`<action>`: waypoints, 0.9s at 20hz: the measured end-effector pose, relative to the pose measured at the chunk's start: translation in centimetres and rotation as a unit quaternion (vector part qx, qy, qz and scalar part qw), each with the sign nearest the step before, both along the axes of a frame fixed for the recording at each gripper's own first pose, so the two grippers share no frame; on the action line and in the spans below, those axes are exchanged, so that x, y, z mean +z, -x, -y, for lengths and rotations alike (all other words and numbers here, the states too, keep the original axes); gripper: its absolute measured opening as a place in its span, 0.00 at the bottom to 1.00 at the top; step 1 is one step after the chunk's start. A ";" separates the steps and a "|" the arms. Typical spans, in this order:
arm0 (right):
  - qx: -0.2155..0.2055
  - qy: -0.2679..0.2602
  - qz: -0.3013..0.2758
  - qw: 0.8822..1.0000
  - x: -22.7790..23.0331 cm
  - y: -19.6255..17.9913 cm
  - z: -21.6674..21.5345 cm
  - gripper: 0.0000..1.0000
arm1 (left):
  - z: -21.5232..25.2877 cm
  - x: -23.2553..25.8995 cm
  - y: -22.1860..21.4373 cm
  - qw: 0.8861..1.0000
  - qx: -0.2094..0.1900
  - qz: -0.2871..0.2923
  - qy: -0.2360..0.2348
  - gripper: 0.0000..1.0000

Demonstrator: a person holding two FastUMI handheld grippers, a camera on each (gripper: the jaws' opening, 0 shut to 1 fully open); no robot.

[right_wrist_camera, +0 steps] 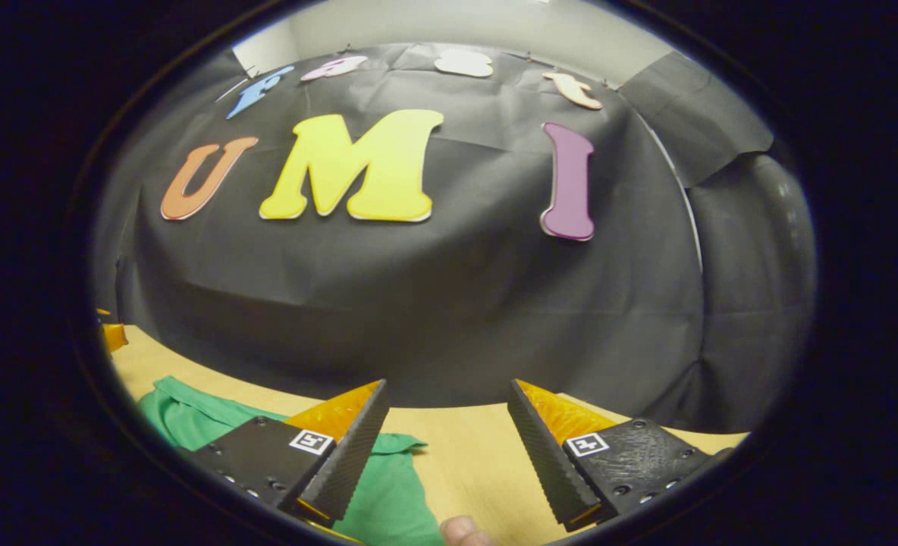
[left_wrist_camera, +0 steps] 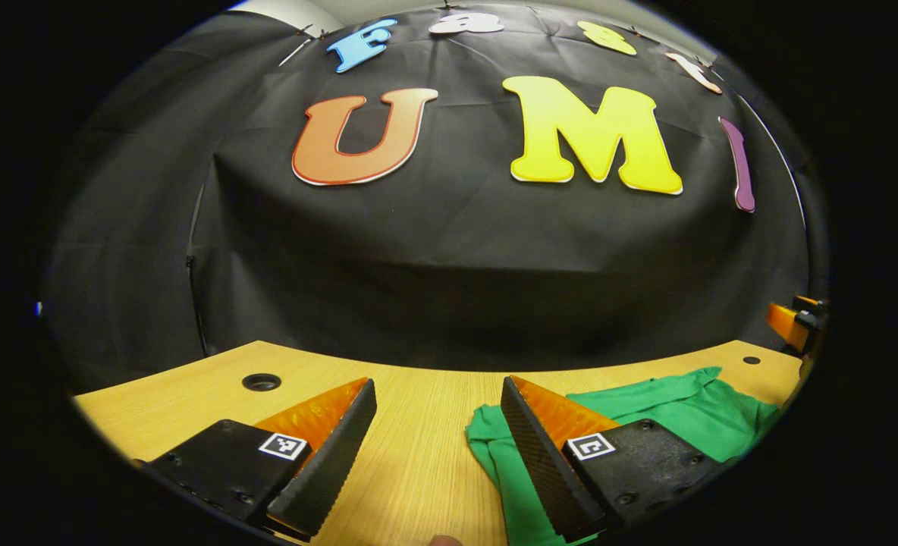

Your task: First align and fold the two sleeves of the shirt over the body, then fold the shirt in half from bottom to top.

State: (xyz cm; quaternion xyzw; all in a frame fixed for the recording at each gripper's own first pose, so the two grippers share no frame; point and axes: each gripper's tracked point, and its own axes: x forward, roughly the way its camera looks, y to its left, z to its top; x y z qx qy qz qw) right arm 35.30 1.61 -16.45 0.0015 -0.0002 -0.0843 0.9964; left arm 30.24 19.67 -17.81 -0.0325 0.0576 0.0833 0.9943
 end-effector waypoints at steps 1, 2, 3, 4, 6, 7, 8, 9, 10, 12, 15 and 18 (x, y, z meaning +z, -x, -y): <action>0.004 -0.004 0.001 1.000 0.0 1.0 0.3 0.96 | 0.4 -0.3 1.1 1.000 -0.004 -0.009 -0.004 1.00; 0.009 -0.010 -0.002 1.000 -0.1 2.0 0.5 0.95 | 0.9 -0.5 2.1 1.000 -0.008 -0.014 -0.010 1.00; 0.007 -0.012 -0.006 1.000 -0.3 3.0 1.1 0.95 | 1.1 -0.3 3.4 1.000 -0.010 -0.013 -0.016 1.00; 0.004 -0.011 -0.009 1.000 -0.4 4.1 1.7 0.96 | 1.2 -0.1 4.6 1.000 -0.009 -0.009 -0.015 1.00; 0.010 -0.009 -0.018 1.000 -0.8 6.0 2.0 0.95 | 1.3 -0.1 6.8 1.000 -0.005 -0.010 0.008 1.00; 0.016 -0.008 -0.022 1.000 -0.9 6.9 2.0 0.95 | 1.4 -0.1 7.9 1.000 -0.002 -0.011 0.026 1.00; 0.023 -0.007 -0.027 0.999 -1.1 8.0 1.9 0.96 | 1.2 -0.2 9.1 0.999 0.009 -0.017 0.039 1.00; 0.028 -0.004 -0.031 0.999 -1.2 9.1 2.1 0.95 | 0.9 -0.2 10.5 0.998 0.025 -0.020 0.046 1.00; 0.035 0.005 -0.035 0.999 -1.2 10.1 2.1 0.95 | 0.7 -0.1 11.8 0.997 0.032 -0.023 0.062 1.00; 0.044 -0.002 -0.055 0.998 -1.1 12.6 2.7 0.96 | 1.6 0.4 14.4 0.994 0.023 -0.020 0.106 1.00; 0.059 -0.020 -0.083 0.995 -0.5 16.4 3.0 0.96 | 1.6 2.1 17.6 0.989 0.028 -0.023 0.142 1.00; 0.060 0.005 -0.093 0.994 0.7 20.5 3.8 0.95 | 2.5 4.8 20.1 0.987 0.020 -0.032 0.155 1.00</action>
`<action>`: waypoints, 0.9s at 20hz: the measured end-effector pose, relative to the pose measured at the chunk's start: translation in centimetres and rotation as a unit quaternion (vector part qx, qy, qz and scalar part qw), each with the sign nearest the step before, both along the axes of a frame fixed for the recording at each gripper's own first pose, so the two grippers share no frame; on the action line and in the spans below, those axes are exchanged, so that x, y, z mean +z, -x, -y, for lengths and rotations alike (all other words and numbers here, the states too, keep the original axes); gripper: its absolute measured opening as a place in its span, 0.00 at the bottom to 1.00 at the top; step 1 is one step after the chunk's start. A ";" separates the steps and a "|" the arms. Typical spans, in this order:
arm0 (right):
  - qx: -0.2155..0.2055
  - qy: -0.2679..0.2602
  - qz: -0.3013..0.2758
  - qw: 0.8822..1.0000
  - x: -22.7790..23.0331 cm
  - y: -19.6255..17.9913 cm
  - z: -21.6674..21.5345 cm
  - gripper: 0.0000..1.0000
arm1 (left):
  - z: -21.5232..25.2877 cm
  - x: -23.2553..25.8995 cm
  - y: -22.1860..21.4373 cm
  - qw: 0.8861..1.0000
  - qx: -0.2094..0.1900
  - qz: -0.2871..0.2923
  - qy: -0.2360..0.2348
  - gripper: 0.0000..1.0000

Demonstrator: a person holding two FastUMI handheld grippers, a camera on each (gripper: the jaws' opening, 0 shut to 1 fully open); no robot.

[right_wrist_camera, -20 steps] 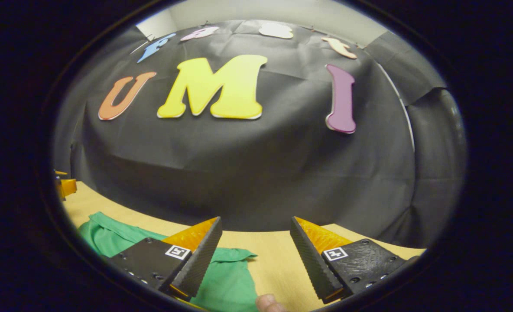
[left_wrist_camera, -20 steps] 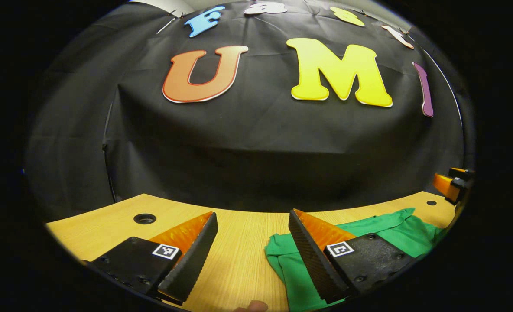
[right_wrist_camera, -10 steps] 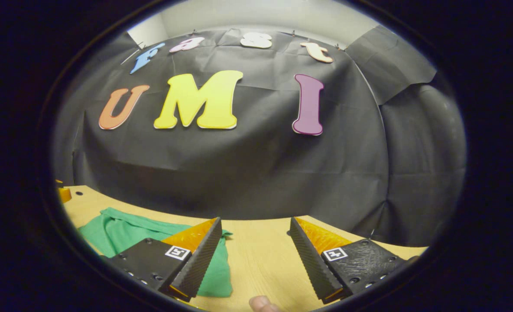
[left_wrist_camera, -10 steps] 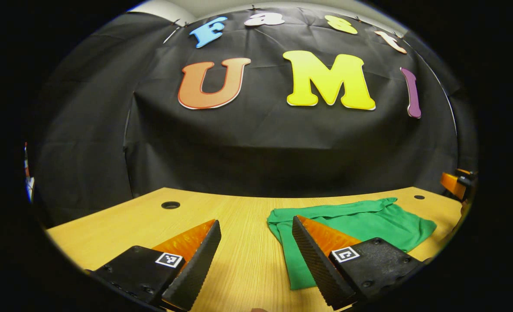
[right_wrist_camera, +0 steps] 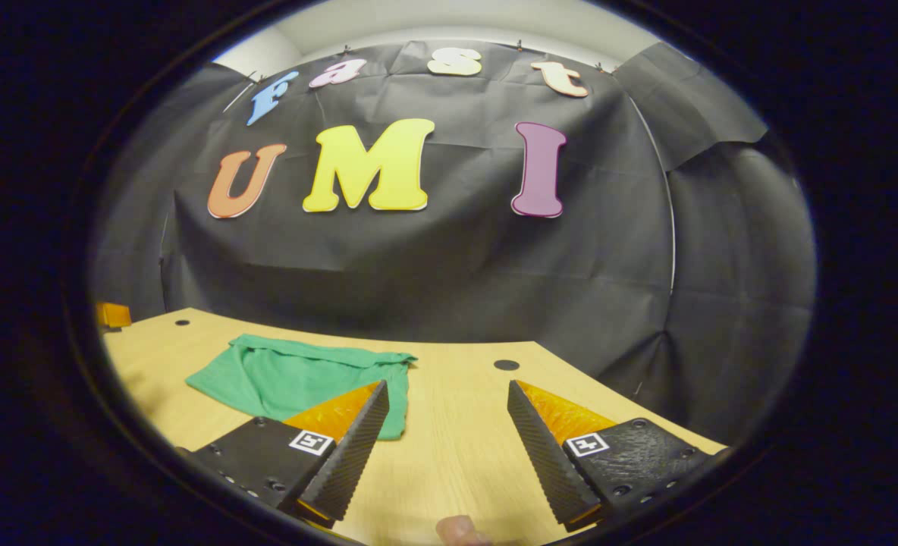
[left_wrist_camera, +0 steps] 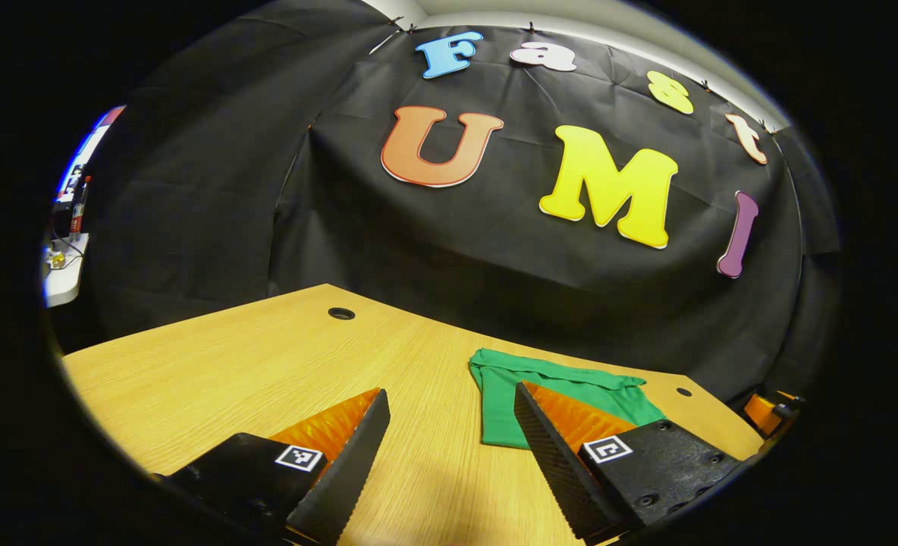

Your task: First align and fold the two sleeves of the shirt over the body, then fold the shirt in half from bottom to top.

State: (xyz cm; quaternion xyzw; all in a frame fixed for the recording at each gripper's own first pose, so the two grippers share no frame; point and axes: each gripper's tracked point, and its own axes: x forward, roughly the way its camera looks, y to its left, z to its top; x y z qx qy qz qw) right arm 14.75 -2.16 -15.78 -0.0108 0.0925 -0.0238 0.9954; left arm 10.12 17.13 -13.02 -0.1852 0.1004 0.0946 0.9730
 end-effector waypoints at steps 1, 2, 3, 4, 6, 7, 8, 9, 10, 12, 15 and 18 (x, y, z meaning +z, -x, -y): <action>0.007 0.006 0.003 1.000 0.8 1.3 -0.2 0.96 | 0.2 1.2 1.0 1.000 -0.004 0.004 -0.016 1.00; 0.015 0.010 0.004 1.000 1.5 2.4 -0.5 0.96 | 0.2 2.2 2.2 0.999 -0.008 0.003 -0.041 1.00; 0.020 0.009 0.004 1.000 2.3 3.4 -0.7 0.95 | 0.4 3.0 3.1 0.998 -0.012 -0.001 -0.067 1.00; 0.020 0.005 0.006 1.000 3.2 4.5 -0.8 0.94 | 0.7 4.0 4.1 0.996 -0.018 -0.003 -0.087 1.00; 0.018 -0.004 0.012 1.000 5.7 6.5 -1.2 0.95 | 2.0 6.0 6.3 0.995 -0.036 0.005 -0.096 0.96; 0.016 -0.011 0.028 0.999 7.3 7.5 -1.3 0.95 | 2.8 7.0 7.3 0.994 -0.042 0.012 -0.097 1.00; 0.013 -0.012 0.041 0.999 8.7 8.3 -1.5 0.95 | 3.3 8.0 8.1 0.994 -0.043 0.019 -0.101 1.00; 0.006 -0.003 0.047 0.999 9.5 9.4 -1.3 0.95 | 3.7 8.9 8.8 0.993 -0.043 0.024 -0.109 1.00; 0.002 0.009 0.053 0.999 10.1 10.4 -1.4 0.95 | 4.2 9.9 9.6 0.991 -0.048 0.035 -0.121 1.00; 0.012 0.030 0.068 0.997 11.3 11.9 -2.7 0.95 | 5.2 11.4 10.8 0.987 -0.054 0.051 -0.145 1.00; 0.047 0.039 0.080 0.995 12.1 13.8 -5.4 0.95 | 7.0 12.5 12.0 0.983 -0.059 0.059 -0.165 1.00; 0.092 0.031 0.064 0.993 10.7 15.1 -7.5 0.95 | 8.9 12.4 12.0 0.984 -0.072 0.066 -0.150 1.00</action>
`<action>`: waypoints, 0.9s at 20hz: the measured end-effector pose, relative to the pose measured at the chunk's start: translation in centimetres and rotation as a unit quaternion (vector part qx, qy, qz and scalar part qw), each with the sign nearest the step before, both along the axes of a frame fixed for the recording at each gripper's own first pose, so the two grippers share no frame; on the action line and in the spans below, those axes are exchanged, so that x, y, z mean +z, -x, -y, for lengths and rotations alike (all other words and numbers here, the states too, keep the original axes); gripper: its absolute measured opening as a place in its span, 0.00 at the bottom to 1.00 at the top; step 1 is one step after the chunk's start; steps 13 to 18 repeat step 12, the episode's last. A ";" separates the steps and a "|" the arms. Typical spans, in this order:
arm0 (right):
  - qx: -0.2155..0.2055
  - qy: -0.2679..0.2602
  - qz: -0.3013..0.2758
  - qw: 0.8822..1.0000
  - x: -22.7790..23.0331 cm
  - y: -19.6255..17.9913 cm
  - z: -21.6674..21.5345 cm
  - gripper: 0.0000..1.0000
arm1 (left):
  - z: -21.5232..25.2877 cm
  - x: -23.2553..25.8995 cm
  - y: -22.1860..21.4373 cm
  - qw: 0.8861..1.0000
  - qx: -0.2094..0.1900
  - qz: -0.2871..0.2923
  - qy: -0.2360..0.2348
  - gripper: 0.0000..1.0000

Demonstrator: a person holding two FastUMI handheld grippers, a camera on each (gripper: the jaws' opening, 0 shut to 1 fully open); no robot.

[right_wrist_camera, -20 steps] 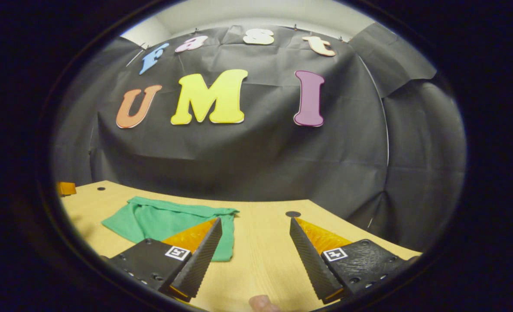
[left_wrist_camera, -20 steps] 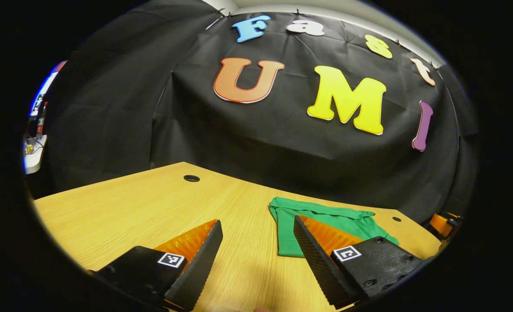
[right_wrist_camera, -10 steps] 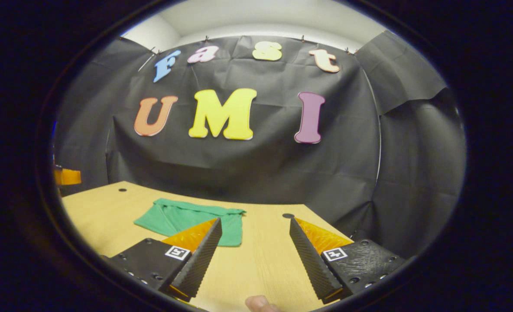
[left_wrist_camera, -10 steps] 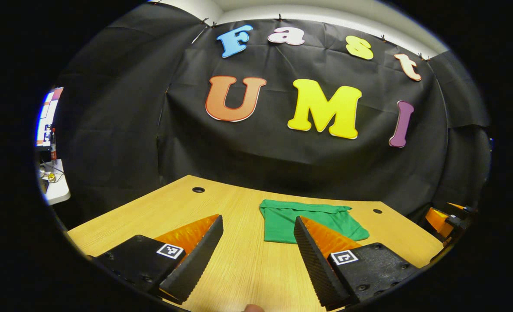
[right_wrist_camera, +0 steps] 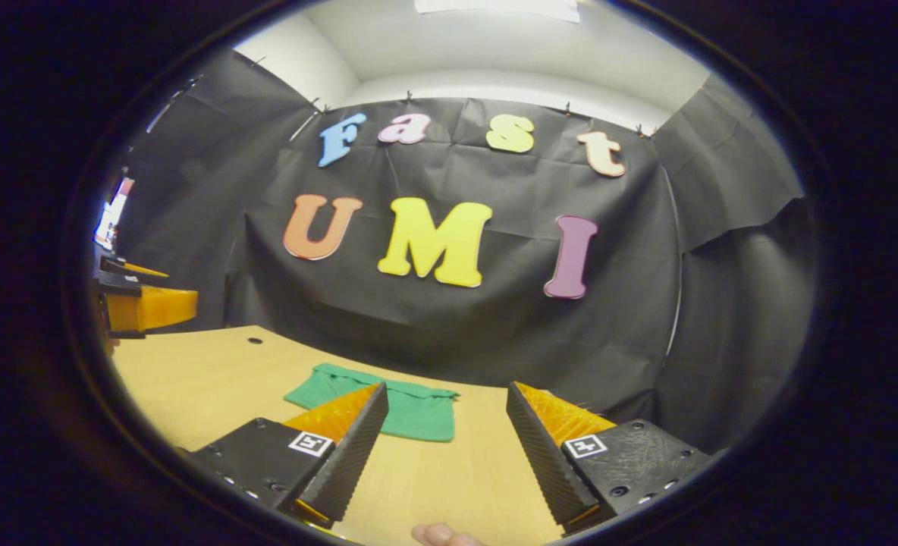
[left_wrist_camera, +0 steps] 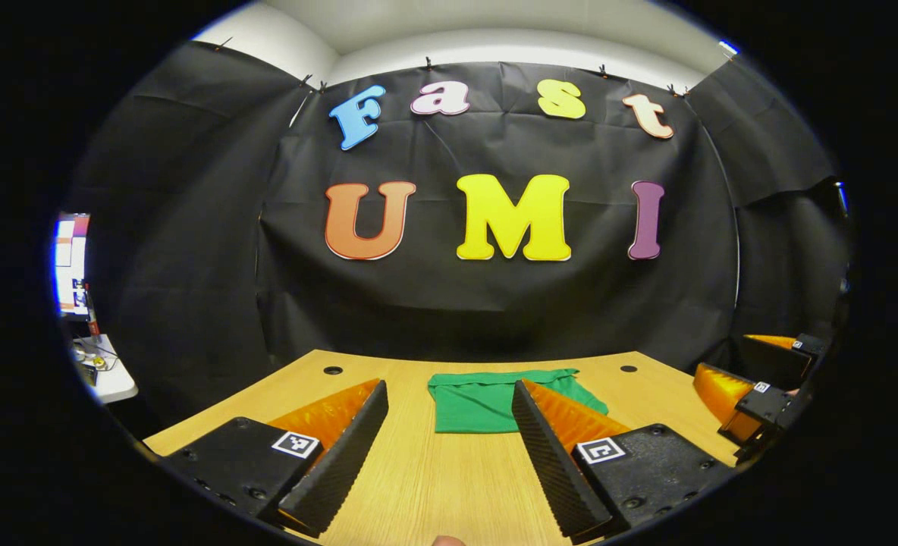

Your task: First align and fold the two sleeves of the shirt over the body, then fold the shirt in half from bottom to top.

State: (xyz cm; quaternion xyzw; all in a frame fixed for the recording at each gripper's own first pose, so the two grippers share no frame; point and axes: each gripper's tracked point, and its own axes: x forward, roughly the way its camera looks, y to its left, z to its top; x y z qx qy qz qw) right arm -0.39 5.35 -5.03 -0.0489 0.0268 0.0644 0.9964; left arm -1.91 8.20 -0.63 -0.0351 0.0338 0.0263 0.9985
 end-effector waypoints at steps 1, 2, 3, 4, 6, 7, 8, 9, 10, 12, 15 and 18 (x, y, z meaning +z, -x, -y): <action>0.006 0.000 -0.009 1.000 -0.5 0.2 -0.2 0.96 | 0.5 0.2 0.2 1.000 -0.003 0.005 0.010 1.00; 0.012 -0.003 -0.017 1.000 -1.0 0.3 -0.5 0.95 | 0.9 0.1 0.1 1.000 -0.004 0.009 0.014 1.00; 0.015 -0.006 -0.025 1.000 -1.4 0.2 -0.5 0.96 | 1.3 0.0 0.1 1.000 -0.005 0.010 0.009 1.00; 0.011 -0.010 -0.029 0.999 -1.7 0.0 -0.3 0.96 | 1.4 -0.4 0.1 1.000 -0.004 0.010 0.000 1.00; 0.001 -0.007 -0.028 1.000 -1.7 -0.5 0.2 0.95 | 1.2 -0.4 0.0 1.000 0.006 0.014 -0.008 1.00; 0.000 -0.003 -0.029 1.000 -2.0 -0.7 0.3 0.95 | 1.5 -0.3 0.0 1.000 0.007 0.016 -0.005 1.00; 0.002 0.001 -0.031 1.000 -2.2 -0.8 0.0 0.95 | 1.8 -0.5 -0.1 1.000 0.005 0.016 -0.001 1.00; 0.004 0.003 -0.033 0.999 -2.5 -0.8 -0.1 0.95 | 2.0 -0.6 -0.3 1.000 0.002 0.013 0.002 1.00; 0.004 0.004 -0.035 0.999 -2.7 -0.9 -0.1 0.95 | 2.2 -0.9 -0.3 1.000 0.001 0.011 0.003 1.00; 0.008 0.002 -0.038 0.999 -2.8 -1.0 -0.3 0.95 | 2.8 -1.1 -0.4 1.000 -0.006 0.007 0.001 1.00; 0.008 0.002 -0.038 0.999 -2.8 -1.0 -0.3 0.95 | 2.8 -1.1 -0.4 1.000 -0.006 0.007 0.001 1.00; 0.008 0.002 -0.038 0.999 -2.8 -1.0 -0.3 0.95 | 2.8 -1.1 -0.4 1.000 -0.006 0.007 0.001 1.00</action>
